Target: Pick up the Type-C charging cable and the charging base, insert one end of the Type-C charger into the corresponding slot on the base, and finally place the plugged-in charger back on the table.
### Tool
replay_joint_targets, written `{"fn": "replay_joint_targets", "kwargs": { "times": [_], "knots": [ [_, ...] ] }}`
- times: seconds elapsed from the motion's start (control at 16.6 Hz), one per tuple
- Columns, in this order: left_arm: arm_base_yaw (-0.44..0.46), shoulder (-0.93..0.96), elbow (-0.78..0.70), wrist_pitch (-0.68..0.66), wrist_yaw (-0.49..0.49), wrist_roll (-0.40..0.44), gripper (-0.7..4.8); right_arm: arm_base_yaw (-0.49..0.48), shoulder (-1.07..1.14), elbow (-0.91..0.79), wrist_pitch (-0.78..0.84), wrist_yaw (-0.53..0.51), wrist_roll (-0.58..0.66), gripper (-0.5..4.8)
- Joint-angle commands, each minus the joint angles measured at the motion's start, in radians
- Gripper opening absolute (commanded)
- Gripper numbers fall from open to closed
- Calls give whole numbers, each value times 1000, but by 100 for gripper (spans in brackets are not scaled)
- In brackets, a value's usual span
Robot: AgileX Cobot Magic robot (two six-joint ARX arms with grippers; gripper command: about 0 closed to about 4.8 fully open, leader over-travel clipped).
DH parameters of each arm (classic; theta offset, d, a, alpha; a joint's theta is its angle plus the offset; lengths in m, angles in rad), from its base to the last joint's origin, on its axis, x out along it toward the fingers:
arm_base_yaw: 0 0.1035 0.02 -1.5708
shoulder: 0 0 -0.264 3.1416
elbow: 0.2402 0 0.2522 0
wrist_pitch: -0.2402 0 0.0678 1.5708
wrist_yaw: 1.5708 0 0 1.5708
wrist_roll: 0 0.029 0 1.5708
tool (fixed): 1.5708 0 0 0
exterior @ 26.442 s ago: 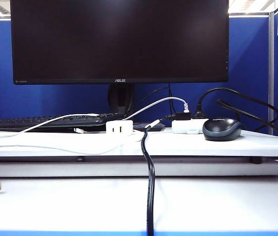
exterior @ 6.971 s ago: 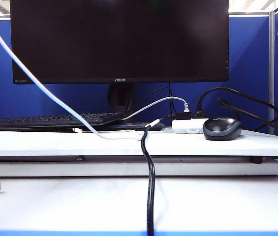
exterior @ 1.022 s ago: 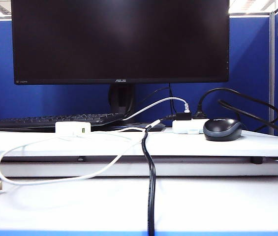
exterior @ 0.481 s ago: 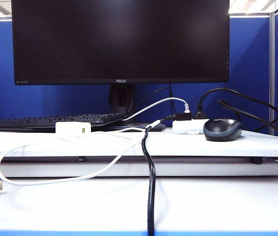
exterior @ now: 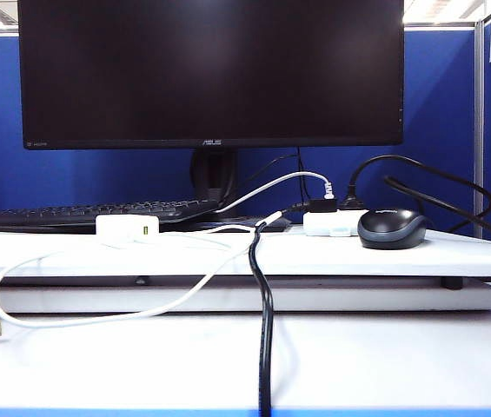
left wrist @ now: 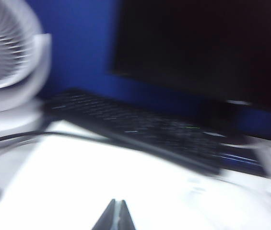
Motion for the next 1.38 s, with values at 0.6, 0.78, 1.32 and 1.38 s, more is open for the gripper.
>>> {"fn": "replay_joint_targets", "kwargs": {
  "times": [0.6,0.78,1.32,1.38],
  "knots": [
    [-10,1,-336,234,-142,114,-6,0,0,7,17,-11,7,0],
    [-10,-3,-356,230,-146,76,-6,0,0,7,18,-11,7,0],
    [-367,-4,-452,291,-340,216,-6,-1,-1,7,18,-11,7,0],
    [-367,-4,-452,289,-340,258,-6,0,0,7,17,-11,7,0]
  ]
}}
